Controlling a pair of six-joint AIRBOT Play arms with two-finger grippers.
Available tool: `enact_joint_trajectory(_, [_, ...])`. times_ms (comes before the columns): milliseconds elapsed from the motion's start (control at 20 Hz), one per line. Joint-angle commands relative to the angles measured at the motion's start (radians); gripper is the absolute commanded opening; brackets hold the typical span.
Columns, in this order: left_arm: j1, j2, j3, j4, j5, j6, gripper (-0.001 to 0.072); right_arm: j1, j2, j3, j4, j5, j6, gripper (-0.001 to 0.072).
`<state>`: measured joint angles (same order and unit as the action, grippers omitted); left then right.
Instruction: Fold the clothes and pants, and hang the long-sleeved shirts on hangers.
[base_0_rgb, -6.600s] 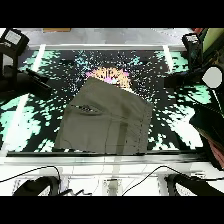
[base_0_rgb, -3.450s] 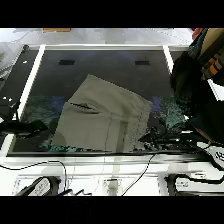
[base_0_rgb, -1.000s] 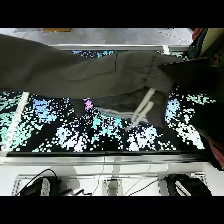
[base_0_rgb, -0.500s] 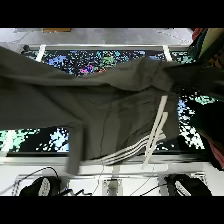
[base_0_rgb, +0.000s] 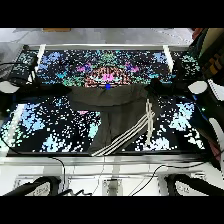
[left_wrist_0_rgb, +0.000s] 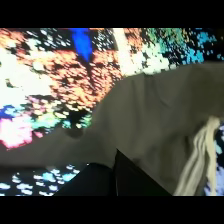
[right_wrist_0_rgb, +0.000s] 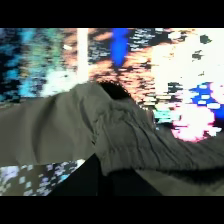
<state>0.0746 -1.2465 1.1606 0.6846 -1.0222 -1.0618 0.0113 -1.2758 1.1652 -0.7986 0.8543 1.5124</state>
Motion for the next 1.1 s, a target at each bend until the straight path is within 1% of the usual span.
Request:
enact_joint_trajectory(0, [-0.063,0.009,-0.002,0.011,-0.085,-0.088,0.0002,-0.047,-0.061,0.041,-0.094,0.003,0.002,0.0021])
enact_joint_trajectory(100, [-0.064,0.057,-0.003,0.011,-0.240,-0.159,0.0002,-0.099,-0.061,0.101,-0.209,0.101,0.002,0.0021])
enact_joint_trajectory(250, [-0.100,0.120,-0.003,0.011,-0.456,-0.239,0.0003,-0.166,-0.061,0.187,-0.377,0.314,0.001,0.0021])
enact_joint_trajectory(350, [-0.164,0.150,-0.005,0.011,-0.535,-0.286,0.0003,-0.187,-0.061,0.227,-0.447,0.468,-0.018,0.0021])
enact_joint_trajectory(450, [-0.258,0.162,-0.013,0.023,-0.562,-0.290,0.0003,-0.189,-0.061,0.243,-0.476,0.605,-0.068,0.0021])
enact_joint_trajectory(500, [-0.312,0.161,-0.019,0.059,-0.558,-0.300,0.0003,-0.189,-0.061,0.243,-0.484,0.666,-0.083,0.0021])
enact_joint_trajectory(600, [-0.430,0.159,-0.056,0.181,-0.513,-0.344,0.0003,-0.189,-0.066,0.243,-0.531,0.797,-0.100,0.0021])
enact_joint_trajectory(700, [-0.538,0.159,-0.125,0.267,-0.431,-0.401,0.0003,-0.189,-0.067,0.243,-0.630,0.932,-0.150,0.0022])
enact_joint_trajectory(750, [-0.576,0.159,-0.161,0.268,-0.394,-0.405,0.0004,-0.189,-0.067,0.243,-0.698,0.989,-0.179,0.0021])
enact_joint_trajectory(850, [-0.639,0.159,-0.231,0.268,-0.277,-0.405,0.0004,-0.196,-0.064,0.238,-0.773,0.988,-0.188,0.0021])
enact_joint_trajectory(1000, [-0.696,0.149,-0.328,0.265,-0.058,-0.405,0.0005,-0.239,-0.064,0.203,-0.794,0.988,-0.199,0.0021])
enact_joint_trajectory(1050, [-0.706,0.135,-0.347,0.264,-0.019,-0.405,0.0005,-0.261,-0.064,0.181,-0.808,0.988,-0.199,0.0021])
